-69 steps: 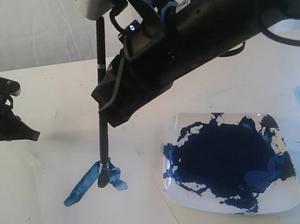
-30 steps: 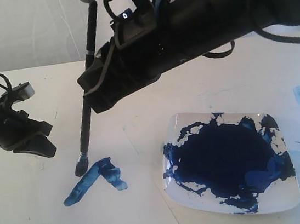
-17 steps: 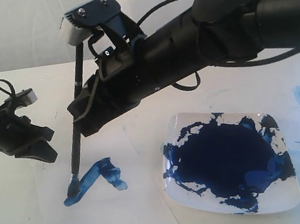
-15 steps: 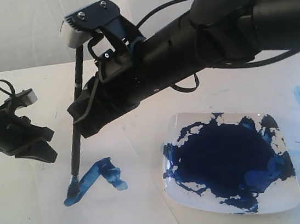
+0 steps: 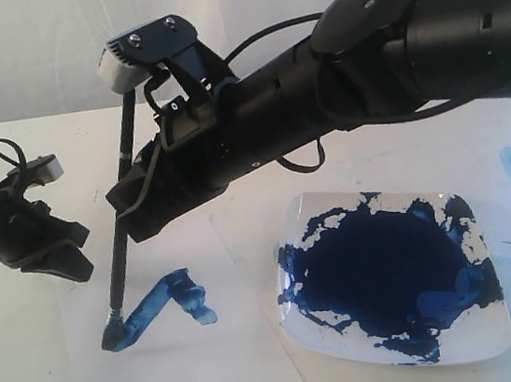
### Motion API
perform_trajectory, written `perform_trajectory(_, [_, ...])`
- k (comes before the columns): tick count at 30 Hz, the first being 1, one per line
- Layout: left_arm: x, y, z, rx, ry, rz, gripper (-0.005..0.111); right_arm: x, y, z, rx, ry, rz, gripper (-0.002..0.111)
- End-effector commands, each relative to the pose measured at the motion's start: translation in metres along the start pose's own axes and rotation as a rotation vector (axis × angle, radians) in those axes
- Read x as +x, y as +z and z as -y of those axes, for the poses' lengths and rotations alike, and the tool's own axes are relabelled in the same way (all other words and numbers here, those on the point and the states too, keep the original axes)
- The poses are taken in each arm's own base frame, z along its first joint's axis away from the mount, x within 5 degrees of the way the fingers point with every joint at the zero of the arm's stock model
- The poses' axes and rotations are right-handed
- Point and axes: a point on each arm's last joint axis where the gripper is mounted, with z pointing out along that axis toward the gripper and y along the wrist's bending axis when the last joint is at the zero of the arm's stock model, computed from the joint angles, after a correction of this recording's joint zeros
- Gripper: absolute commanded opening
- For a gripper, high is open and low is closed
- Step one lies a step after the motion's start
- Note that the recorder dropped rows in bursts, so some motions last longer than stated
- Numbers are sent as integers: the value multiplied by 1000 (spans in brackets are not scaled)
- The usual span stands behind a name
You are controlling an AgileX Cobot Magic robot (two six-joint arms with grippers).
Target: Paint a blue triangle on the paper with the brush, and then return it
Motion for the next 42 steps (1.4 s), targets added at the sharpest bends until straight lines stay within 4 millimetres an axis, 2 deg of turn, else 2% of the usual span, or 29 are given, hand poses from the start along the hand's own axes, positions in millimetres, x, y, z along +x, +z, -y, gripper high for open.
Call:
perform_trajectory(1, [3, 0, -1, 12, -1, -18, 0, 1, 0, -1, -8, -13, -1, 0])
perform_trajectory(11, [5, 0, 1, 30, -2, -38, 0, 1, 0, 0, 0, -20, -2, 0])
perform_trajectory(25, [16, 20, -8, 29, -34, -96, 0, 1, 0, 0, 2, -30, -9, 0])
perform_trajectory(32, [16, 21, -9, 27, -31, -103, 0, 2, 0, 0, 2, -36, -15, 0])
perform_trajectory(36, [17, 21, -9, 31, -31, -108, 0, 8, 8, 4, -3, -32, -42, 0])
perform_trajectory(42, [17, 21, -9, 31, -33, -107, 0, 15, 7, 7, 28, -53, -114, 0])
